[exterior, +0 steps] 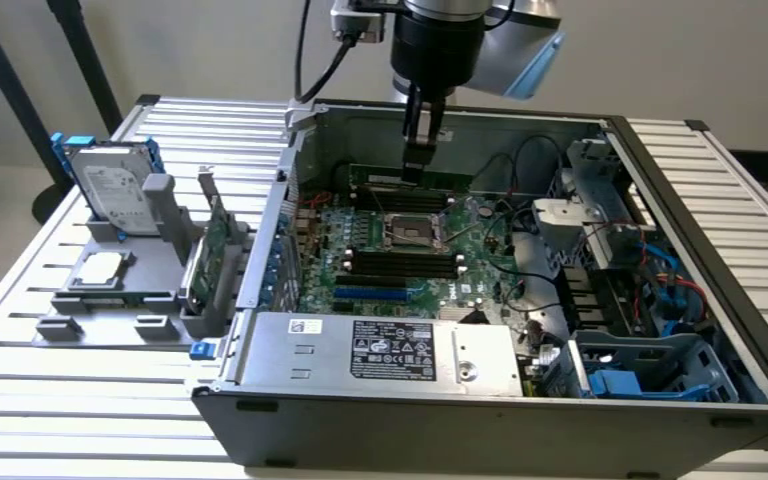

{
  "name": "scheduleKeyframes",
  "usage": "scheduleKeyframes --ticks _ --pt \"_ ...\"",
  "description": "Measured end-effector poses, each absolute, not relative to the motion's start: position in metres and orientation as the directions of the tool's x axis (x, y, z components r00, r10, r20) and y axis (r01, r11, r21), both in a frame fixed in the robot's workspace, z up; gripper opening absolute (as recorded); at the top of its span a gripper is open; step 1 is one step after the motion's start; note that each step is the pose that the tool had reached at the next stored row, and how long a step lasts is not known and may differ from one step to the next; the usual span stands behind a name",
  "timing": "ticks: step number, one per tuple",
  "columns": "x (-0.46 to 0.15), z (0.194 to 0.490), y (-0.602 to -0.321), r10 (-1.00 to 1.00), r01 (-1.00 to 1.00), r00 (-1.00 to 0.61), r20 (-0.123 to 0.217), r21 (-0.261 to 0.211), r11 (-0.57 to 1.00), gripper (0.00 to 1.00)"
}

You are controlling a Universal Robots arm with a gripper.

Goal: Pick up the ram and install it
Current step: 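Insert the ram into the slot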

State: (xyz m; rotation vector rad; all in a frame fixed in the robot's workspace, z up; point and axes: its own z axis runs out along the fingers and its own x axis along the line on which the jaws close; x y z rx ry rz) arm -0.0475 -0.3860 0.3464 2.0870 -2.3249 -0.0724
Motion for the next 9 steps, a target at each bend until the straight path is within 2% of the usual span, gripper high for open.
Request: scheduleKeyframes --ticks 9 --pt "-0.0475 0.3464 -0.3860 -0.994 -0.993 -0.108 -0.019 0.045 0.107 0.14"
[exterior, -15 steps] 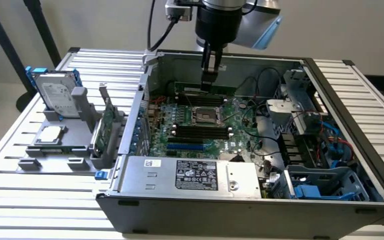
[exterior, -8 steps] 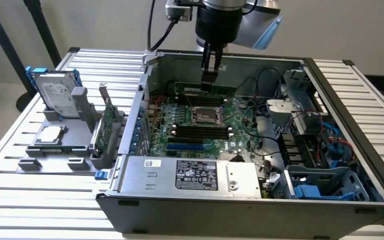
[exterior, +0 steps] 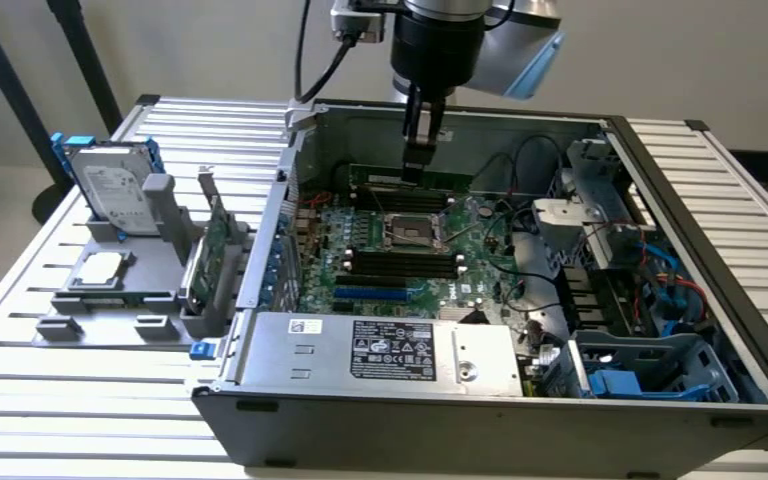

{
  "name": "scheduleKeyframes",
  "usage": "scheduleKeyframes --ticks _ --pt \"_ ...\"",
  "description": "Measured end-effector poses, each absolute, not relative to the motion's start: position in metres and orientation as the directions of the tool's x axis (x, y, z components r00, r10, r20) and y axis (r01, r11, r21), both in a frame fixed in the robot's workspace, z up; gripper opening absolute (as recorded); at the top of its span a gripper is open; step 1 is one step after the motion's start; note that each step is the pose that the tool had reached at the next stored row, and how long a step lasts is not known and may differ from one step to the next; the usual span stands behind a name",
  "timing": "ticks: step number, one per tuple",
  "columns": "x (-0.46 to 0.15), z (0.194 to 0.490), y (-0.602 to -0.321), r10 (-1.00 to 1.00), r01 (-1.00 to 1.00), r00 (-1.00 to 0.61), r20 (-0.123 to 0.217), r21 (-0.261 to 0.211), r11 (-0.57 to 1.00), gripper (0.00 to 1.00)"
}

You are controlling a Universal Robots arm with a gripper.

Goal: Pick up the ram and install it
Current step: 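Insert the ram into the slot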

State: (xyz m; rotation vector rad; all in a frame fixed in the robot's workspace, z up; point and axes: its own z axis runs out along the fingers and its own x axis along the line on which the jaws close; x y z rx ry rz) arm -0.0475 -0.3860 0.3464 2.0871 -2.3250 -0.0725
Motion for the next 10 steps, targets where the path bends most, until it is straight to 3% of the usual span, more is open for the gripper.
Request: scheduleKeyframes --ticks 10 --pt "-0.048 0.330 -0.386 -0.996 -0.995 -0.091 -0.019 0.040 0.090 0.14"
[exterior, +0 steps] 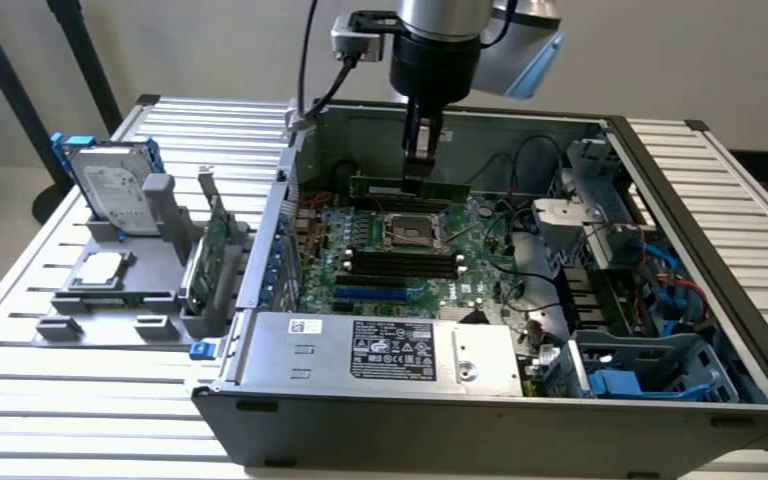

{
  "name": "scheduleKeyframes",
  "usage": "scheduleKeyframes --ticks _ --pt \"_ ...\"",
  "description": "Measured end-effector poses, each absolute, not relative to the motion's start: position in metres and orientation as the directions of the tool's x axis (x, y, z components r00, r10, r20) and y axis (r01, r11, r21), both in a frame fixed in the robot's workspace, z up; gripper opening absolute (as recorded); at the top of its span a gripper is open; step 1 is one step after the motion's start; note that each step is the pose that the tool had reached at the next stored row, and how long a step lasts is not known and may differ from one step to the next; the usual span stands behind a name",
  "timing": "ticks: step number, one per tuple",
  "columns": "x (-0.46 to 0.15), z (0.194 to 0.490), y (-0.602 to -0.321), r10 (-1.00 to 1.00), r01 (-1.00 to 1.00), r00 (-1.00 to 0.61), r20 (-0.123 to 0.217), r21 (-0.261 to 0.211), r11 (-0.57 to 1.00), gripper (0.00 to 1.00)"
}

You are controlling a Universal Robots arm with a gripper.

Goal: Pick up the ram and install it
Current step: 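Insert the ram into the slot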

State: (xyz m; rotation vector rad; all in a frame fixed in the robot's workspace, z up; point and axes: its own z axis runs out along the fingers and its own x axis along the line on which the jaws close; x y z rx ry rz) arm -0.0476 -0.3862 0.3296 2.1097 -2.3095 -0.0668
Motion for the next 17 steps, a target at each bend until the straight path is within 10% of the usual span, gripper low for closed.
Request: scheduleKeyframes --ticks 17 --pt "-0.048 0.299 -0.390 -0.999 -0.998 -0.046 -0.019 0.040 0.045 0.14"
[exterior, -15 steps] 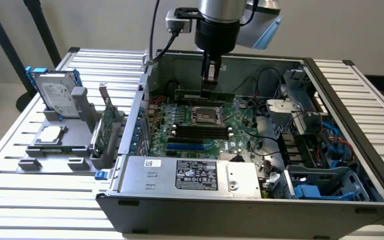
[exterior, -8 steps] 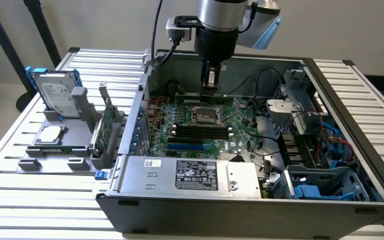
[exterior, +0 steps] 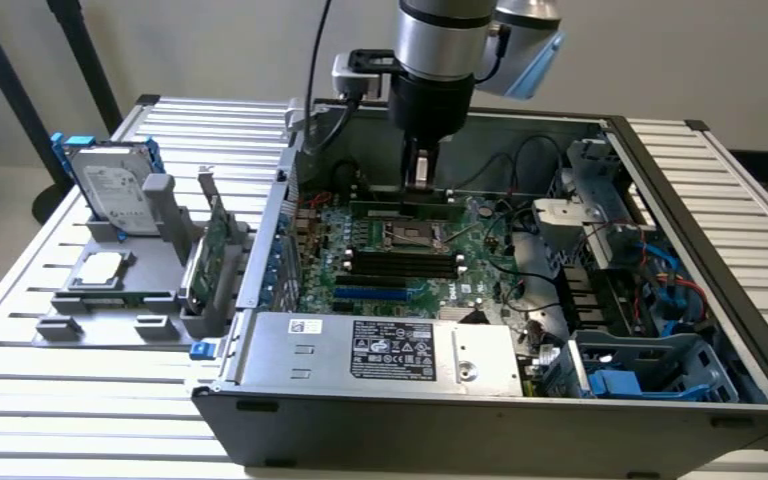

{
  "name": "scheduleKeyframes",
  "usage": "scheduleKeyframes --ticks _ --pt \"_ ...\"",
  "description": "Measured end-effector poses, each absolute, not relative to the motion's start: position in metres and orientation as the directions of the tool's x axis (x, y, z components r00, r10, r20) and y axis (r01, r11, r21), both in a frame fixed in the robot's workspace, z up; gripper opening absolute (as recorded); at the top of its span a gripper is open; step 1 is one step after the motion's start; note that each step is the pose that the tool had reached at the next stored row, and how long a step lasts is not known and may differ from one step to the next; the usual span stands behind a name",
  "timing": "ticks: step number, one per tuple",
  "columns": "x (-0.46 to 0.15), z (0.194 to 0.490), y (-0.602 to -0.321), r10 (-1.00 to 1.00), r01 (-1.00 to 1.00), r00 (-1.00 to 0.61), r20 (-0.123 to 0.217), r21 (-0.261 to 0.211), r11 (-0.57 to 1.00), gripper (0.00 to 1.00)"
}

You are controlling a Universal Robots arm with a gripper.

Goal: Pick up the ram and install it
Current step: 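Insert the ram into the slot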

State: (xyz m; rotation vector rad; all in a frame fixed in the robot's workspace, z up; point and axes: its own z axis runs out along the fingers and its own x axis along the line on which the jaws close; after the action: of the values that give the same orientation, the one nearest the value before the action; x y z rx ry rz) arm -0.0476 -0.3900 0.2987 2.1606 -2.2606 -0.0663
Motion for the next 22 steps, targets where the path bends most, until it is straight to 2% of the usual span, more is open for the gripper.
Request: scheduleKeyframes --ticks 22 --pt "-0.045 0.266 -0.394 -0.998 -0.998 -0.054 -0.012 0.041 0.053 0.14"
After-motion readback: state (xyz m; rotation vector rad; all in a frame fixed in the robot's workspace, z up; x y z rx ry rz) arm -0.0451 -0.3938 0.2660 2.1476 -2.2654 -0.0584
